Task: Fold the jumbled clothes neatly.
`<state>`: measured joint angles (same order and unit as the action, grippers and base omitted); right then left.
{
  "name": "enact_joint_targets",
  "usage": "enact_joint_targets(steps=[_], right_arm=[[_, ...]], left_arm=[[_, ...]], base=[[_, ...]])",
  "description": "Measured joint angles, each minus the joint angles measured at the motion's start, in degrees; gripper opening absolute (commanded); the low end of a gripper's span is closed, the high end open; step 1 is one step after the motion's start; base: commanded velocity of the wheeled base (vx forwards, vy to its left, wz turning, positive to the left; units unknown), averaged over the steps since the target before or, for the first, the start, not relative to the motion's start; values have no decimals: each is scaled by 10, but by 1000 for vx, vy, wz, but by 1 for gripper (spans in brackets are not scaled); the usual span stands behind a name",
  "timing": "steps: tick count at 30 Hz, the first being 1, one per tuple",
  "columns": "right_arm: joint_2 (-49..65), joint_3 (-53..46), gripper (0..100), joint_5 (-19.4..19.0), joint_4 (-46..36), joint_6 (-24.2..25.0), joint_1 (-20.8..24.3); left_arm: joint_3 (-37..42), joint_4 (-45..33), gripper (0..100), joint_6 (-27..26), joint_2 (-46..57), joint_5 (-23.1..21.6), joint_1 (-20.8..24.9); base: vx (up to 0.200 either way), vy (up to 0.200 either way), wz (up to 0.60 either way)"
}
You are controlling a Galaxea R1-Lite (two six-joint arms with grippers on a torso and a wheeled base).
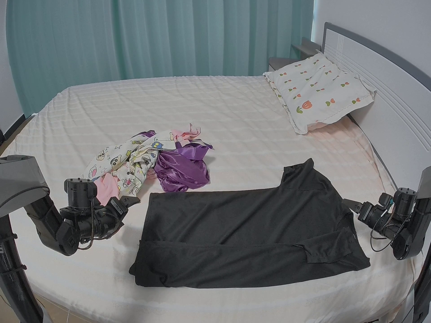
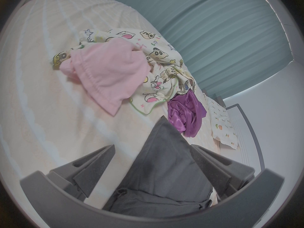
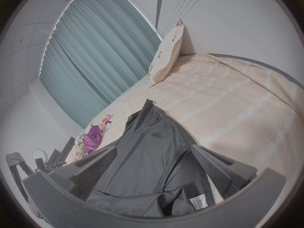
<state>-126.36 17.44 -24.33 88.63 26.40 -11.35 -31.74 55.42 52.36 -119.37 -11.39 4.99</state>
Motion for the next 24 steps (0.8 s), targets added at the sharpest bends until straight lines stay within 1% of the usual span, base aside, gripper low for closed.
enact_joint_targets(steps=[3,9,17,24], right_arm=[[0,-1,100,0,-1,0,1],[0,-4,100,0,0,0,3],[1,-6,100,0,0,0,9],[2,-8,100,1,1,0,15]], left_arm=[[-14,-2,100,1,-3,1,13],[-15,-2,100,12,-12,2,41],[5,-3,100,16,-16,3,59],[21,0,100,43,-14,18,72]], base=[[0,0,0],[0,0,0],[0,-200,0],[0,-200,0]])
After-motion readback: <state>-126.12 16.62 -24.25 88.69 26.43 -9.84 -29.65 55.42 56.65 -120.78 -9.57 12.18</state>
